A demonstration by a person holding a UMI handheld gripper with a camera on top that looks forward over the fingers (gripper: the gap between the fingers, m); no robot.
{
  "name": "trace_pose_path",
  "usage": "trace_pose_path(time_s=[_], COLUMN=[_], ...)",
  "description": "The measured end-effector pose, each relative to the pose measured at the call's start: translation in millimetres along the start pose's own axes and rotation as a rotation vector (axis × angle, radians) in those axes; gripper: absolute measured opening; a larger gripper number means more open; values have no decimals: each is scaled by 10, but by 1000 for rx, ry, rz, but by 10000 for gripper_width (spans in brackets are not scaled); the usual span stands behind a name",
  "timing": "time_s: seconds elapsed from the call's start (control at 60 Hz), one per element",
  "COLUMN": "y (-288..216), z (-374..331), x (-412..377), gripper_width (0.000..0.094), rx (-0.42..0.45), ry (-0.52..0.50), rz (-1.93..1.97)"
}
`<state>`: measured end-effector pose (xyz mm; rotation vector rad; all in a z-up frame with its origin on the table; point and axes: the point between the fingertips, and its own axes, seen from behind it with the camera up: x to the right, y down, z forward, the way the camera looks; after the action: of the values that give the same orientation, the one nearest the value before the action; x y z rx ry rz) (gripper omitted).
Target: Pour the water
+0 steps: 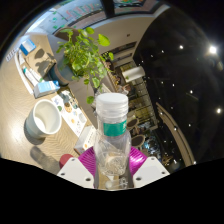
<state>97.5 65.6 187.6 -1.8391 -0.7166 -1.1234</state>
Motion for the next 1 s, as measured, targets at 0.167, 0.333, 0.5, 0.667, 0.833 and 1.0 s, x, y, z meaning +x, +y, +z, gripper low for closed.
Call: trace_pose_path(time_s=[0.167, 0.333, 0.5, 0.667, 0.833, 1.0], y=[-336, -521, -530, -526, -484, -379], z=[251, 367, 436, 395, 276, 175], x=[101, -37, -126, -31, 248, 444], gripper_width=[388, 385, 386, 387, 393, 396], rx=[59, 97, 102, 122, 136, 177], ry=[153, 227, 231, 189, 53, -120], rz=[-491, -848, -996, -868, -410, 150])
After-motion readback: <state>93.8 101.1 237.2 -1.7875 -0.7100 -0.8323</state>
